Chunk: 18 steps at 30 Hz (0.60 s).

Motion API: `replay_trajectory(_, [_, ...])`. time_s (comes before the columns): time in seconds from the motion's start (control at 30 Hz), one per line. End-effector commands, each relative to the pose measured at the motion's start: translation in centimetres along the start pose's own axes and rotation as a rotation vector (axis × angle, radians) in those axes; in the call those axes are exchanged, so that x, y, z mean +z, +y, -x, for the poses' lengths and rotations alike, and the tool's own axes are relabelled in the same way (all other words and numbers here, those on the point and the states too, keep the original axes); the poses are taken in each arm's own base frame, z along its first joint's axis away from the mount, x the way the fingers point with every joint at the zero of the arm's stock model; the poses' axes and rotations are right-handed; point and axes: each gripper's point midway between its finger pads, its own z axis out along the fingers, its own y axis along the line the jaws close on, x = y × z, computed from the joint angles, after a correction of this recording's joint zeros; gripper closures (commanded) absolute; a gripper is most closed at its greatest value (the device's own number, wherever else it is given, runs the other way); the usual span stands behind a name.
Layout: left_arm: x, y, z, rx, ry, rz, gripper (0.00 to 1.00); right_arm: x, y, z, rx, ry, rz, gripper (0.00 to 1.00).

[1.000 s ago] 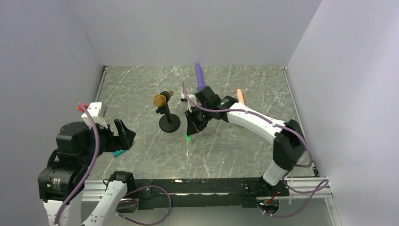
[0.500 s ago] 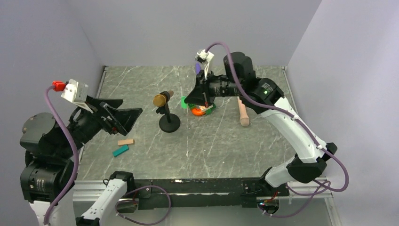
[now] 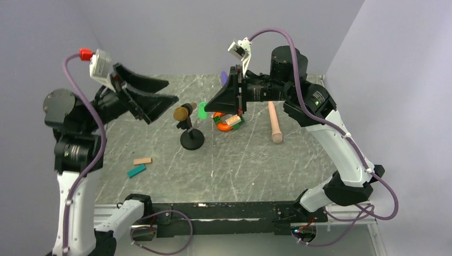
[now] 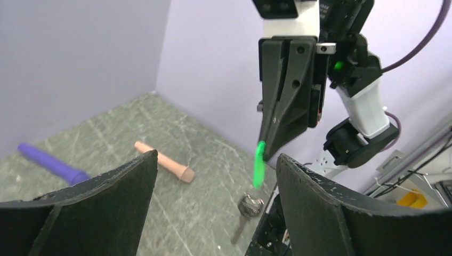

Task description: Remove the keys from the keyring

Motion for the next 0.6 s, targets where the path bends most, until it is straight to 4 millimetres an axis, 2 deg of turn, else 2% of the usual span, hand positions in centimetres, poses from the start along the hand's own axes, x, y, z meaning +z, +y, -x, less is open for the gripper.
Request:
replay_trajectory(0.0, [1.8, -3.4, 3.3, 0.048, -0.045, -0.279, 0.15, -1.3, 4.2, 3.0, -0.020, -0.103, 0.127, 1.00])
replay_trajectory(0.1, [2.0, -3.8, 2.7, -0.012, -0.026, -0.380, 0.17, -1.7, 5.1, 4.1, -0.028, -0.144, 0.156, 1.00])
replay_trajectory(0.27, [1.5, -4.6, 1.7, -0.036, -0.010, -0.450, 0.17, -2.3, 6.5, 5.5, -0.043, -0.189, 0.209, 1.00])
replay_trajectory(0.57, [1.1, -6.1, 0.5, -0.133, 0.010, -0.595, 0.17, -3.0, 7.9, 6.6, -0.042, -0.193, 0.306, 1.00])
